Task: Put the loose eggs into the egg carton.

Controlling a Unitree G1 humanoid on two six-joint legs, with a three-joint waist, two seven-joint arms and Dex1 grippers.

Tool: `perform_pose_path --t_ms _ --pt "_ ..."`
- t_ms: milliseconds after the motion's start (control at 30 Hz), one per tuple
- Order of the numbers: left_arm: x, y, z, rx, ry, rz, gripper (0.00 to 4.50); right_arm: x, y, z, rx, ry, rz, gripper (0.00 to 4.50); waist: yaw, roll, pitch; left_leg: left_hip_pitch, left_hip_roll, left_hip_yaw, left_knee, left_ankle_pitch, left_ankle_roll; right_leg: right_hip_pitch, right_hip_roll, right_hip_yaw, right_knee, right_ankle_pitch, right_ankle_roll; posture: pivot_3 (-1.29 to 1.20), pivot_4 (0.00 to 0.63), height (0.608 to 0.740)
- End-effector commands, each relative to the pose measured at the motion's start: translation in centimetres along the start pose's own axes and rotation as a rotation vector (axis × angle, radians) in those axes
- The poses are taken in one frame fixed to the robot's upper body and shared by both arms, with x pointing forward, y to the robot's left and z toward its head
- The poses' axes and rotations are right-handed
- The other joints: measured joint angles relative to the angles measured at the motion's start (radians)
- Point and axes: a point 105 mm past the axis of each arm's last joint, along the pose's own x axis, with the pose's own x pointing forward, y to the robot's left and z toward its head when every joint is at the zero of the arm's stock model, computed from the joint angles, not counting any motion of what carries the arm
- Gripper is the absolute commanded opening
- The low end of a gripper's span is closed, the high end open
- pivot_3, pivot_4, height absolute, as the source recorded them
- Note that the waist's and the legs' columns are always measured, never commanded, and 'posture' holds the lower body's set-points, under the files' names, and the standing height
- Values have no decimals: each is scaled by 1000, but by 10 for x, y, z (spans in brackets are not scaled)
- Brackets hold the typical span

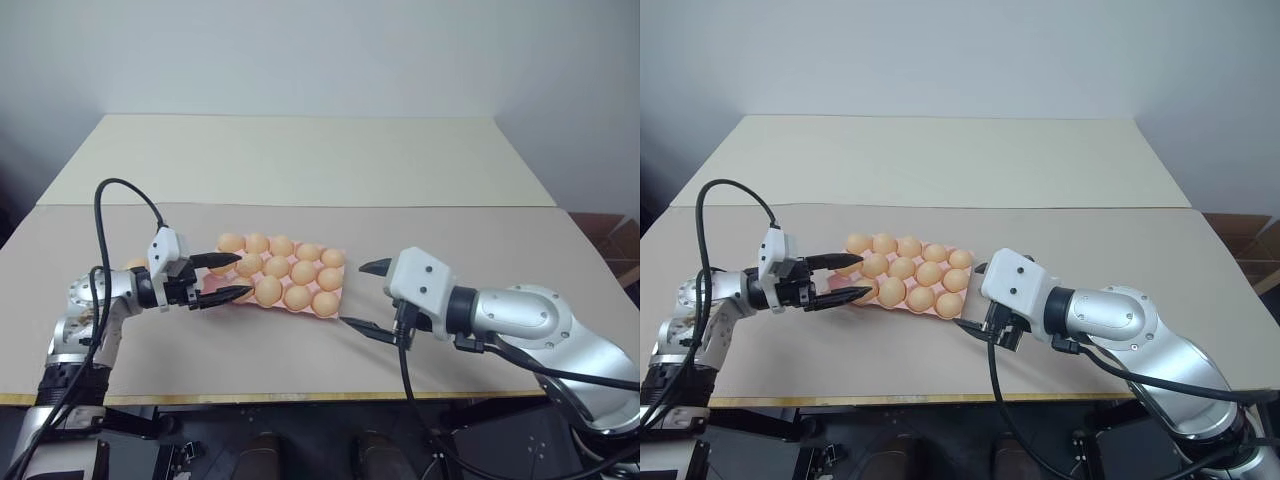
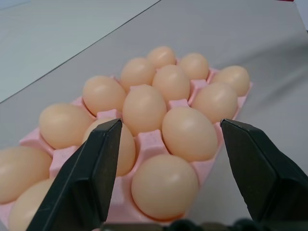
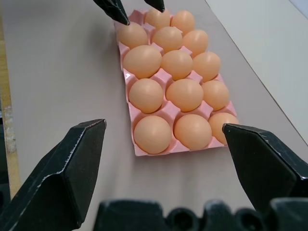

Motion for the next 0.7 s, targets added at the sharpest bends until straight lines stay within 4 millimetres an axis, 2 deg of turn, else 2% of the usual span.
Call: perform_pose_path --t_ms 33,267,400,433,500,567,700 --pt "-32 1 16 70 13 63 3533 -6 -4 10 -43 -35 -9 4500 -1 0 0 0 0 -2 0 0 0 -1 0 1 0 0 0 0 150 740" --pt "-90 -13 3 63 179 245 3533 -6 0 21 -54 -100 70 4500 5 0 0 2 1 -4 0 0 0 1 -1 0 0 0 0 0 150 740" --pt "-120 -17 -1 55 240 430 3533 -2 1 24 -67 -124 112 4500 7 0 0 1 1 -4 0 0 0 1 -1 0 -1 0 0 0 150 740" --pt "-124 -15 -1 53 241 484 3533 -1 0 24 -70 -128 120 4500 10 0 0 1 1 -4 0 0 0 1 -2 0 -1 0 0 0 150 740" --pt "-133 -5 3 61 215 633 3890 1 0 24 -72 -136 138 4500 15 0 0 2 1 -5 0 0 0 2 -2 -1 -1 0 0 0 150 740" --pt "-139 -4 6 79 213 696 4406 4 0 24 -76 -141 154 4500 15 0 0 3 1 -5 0 0 0 4 -2 -1 -1 0 0 0 150 740" --pt "-146 -4 1 78 260 802 4457 7 0 25 -90 -149 189 4500 9 0 0 2 0 -4 0 0 0 3 -2 -1 -1 0 0 0 150 740"
